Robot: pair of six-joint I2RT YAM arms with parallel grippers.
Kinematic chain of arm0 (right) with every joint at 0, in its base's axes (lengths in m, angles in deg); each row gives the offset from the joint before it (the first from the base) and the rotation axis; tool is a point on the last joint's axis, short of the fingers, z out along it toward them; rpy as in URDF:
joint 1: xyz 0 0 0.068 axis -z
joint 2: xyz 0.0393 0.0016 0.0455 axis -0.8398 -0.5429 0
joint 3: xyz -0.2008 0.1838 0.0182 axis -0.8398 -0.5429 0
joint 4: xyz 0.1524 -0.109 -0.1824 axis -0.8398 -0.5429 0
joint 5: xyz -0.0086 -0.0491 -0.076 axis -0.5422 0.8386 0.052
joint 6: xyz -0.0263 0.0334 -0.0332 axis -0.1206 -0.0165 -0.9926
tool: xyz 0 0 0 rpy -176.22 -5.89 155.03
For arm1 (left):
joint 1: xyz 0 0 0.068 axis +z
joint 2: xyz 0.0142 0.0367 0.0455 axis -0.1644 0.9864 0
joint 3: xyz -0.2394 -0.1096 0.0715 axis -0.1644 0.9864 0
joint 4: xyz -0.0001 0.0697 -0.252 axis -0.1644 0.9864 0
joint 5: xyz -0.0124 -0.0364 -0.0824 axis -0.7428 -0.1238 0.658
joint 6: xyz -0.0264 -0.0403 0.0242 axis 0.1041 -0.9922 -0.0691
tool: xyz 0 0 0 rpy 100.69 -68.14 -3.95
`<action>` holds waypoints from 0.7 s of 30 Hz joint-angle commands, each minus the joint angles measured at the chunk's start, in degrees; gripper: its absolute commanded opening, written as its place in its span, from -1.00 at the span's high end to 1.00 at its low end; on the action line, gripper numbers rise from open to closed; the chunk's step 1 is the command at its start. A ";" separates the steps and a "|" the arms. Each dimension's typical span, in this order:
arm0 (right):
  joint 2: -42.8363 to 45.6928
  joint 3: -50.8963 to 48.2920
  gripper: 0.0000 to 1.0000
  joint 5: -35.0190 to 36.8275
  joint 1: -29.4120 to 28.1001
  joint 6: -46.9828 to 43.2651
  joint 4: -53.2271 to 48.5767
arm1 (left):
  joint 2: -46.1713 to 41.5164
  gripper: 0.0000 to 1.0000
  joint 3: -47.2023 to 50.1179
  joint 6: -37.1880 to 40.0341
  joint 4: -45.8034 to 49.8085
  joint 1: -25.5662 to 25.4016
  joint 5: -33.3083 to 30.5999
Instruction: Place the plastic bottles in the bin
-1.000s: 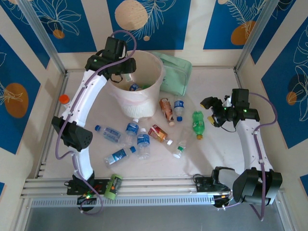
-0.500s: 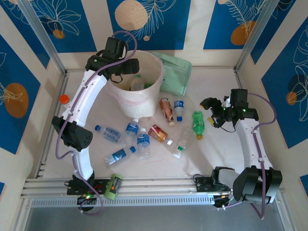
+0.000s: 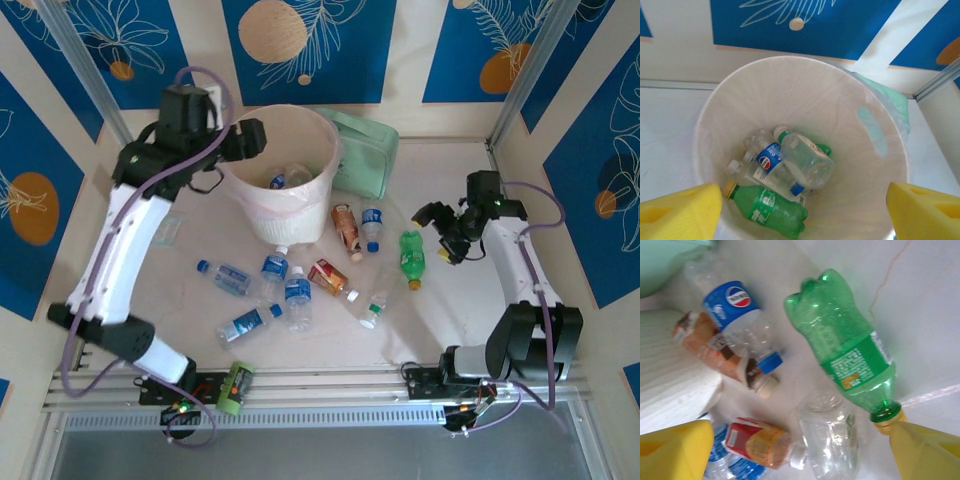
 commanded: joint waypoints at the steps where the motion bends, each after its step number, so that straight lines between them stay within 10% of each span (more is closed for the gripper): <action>1: -2.59 1.69 -0.83 4.33 -1.77 -1.90 -4.16 | -5.39 -0.70 6.11 -2.50 -0.48 2.17 0.20; 21: -22.03 9.80 -0.82 18.44 -12.77 -5.50 -7.50 | -23.62 -0.68 37.96 -14.71 -4.83 5.91 1.91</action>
